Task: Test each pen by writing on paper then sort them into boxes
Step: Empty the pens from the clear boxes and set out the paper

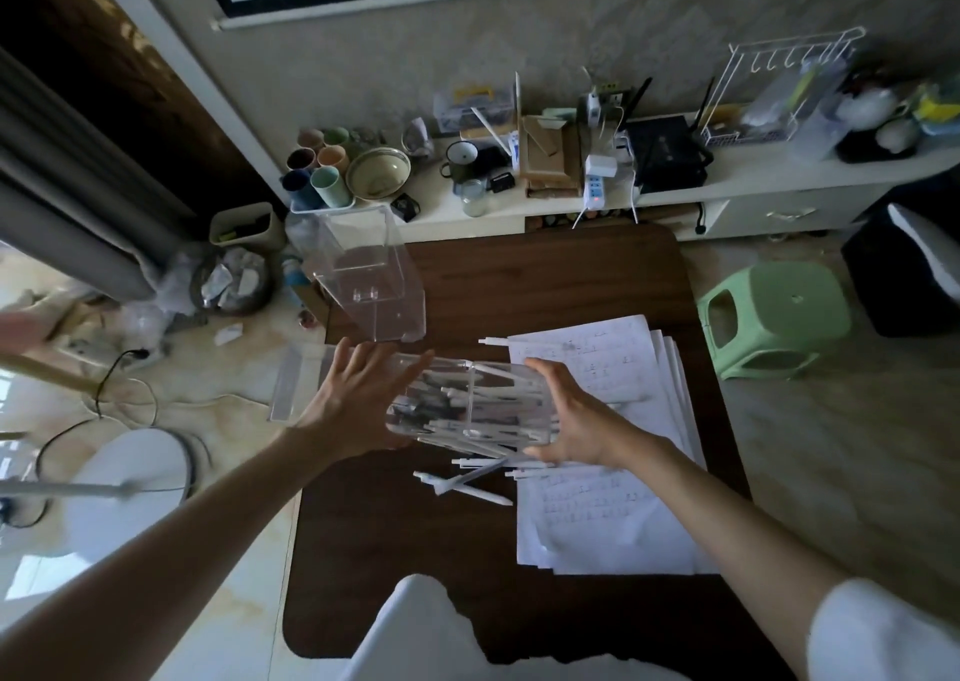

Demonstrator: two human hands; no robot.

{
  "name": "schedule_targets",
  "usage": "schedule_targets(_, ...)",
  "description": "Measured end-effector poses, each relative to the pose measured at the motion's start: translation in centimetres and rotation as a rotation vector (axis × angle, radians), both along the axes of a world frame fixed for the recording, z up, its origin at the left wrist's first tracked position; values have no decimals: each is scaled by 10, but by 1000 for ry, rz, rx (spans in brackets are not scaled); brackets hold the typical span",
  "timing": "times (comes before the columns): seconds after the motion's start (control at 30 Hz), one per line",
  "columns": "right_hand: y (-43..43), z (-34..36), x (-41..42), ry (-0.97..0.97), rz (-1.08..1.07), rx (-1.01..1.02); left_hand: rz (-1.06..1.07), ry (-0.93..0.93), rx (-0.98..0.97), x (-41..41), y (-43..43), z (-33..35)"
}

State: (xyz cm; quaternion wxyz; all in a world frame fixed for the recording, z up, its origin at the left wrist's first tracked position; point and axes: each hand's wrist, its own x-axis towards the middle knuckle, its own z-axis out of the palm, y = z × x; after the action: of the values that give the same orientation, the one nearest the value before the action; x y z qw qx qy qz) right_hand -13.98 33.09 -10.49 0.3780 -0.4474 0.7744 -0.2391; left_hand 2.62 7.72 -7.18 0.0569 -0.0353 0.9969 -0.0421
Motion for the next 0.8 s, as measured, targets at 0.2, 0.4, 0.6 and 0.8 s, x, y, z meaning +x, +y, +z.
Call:
schedule_targets(0.2,6,3,0,40,-22,-38,10,-28,-6,-4,1,8)
schedule_targets(0.4,18,10,-6,64,-74,-50,-61,81,-21,-20,10,22)
schedule_targets(0.6,33,17,-13,93,-111,-72,-109,102,-27,-37,18,29)
schedule_targets(0.8,40,21,-16,106,-153,-87,-133,85,-46,-47,23,40)
